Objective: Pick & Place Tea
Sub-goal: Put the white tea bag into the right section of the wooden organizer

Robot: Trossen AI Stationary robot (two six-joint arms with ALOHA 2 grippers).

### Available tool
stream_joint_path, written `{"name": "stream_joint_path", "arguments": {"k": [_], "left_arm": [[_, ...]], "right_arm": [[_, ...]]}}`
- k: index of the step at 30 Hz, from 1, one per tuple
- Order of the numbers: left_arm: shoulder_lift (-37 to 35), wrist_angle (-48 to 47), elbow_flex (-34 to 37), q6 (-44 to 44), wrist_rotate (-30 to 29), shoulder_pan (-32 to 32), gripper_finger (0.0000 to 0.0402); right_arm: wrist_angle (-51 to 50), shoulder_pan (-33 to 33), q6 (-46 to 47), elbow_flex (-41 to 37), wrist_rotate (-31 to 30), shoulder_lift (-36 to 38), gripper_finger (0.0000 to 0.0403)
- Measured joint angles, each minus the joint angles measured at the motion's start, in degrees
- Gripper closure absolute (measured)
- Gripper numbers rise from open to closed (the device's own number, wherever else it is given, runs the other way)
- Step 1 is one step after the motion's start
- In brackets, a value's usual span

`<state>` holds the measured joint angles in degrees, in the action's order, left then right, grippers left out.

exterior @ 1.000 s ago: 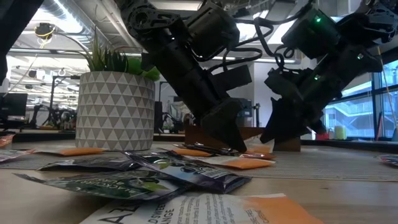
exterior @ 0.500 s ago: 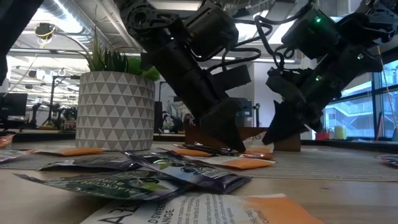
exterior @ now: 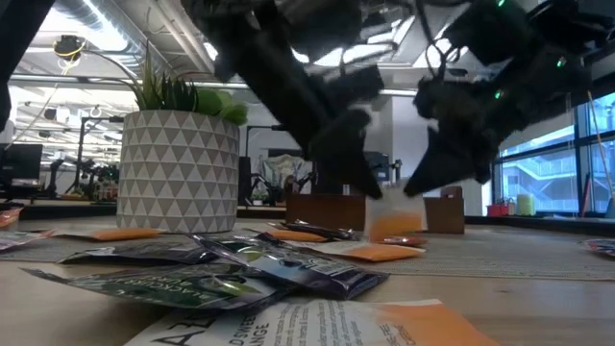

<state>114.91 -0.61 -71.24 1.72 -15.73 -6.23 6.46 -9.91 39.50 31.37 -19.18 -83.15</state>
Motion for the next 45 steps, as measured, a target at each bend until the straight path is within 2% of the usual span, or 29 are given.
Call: {"name": "stream_joint_path", "arguments": {"k": [6, 11, 14, 16, 25, 31, 45], "left_arm": [[-4.2, -0.1, -0.1, -2.5, -0.2, 0.0, 0.0394], [-4.4, 0.2, -0.1, -4.6, -1.2, 0.0, 0.0391], [-4.4, 0.3, -0.1, -4.6, -1.1, 0.0, 0.0393], [-4.4, 0.3, -0.1, -4.6, -1.2, 0.0, 0.0395], [-4.4, 0.4, -0.1, -4.5, -1.1, 0.0, 0.0391], [-4.4, 0.4, -0.1, -4.5, -1.1, 0.0, 0.0394], [-4.4, 0.4, -0.1, -4.5, -1.1, 0.0, 0.0392]], "right_arm": [[-10.0, 0.0, -6.9, 0.0, -0.9, 12.0, 0.0399], [-20.0, 1.1, -16.5, 0.0, -7.6, 23.1, 0.0398], [-21.8, 2.3, -22.3, 0.0, -11.1, 26.7, 0.0398], [-21.5, 3.5, -27.3, 0.0, -11.3, 27.6, 0.0398], [-21.2, 9.3, -38.1, 0.0, -11.2, 24.6, 0.0398], [-20.6, 13.1, -38.5, 0.0, -8.8, 20.4, 0.0397], [-15.2, 16.5, -40.4, 0.0, -8.7, 13.8, 0.0397]]}}
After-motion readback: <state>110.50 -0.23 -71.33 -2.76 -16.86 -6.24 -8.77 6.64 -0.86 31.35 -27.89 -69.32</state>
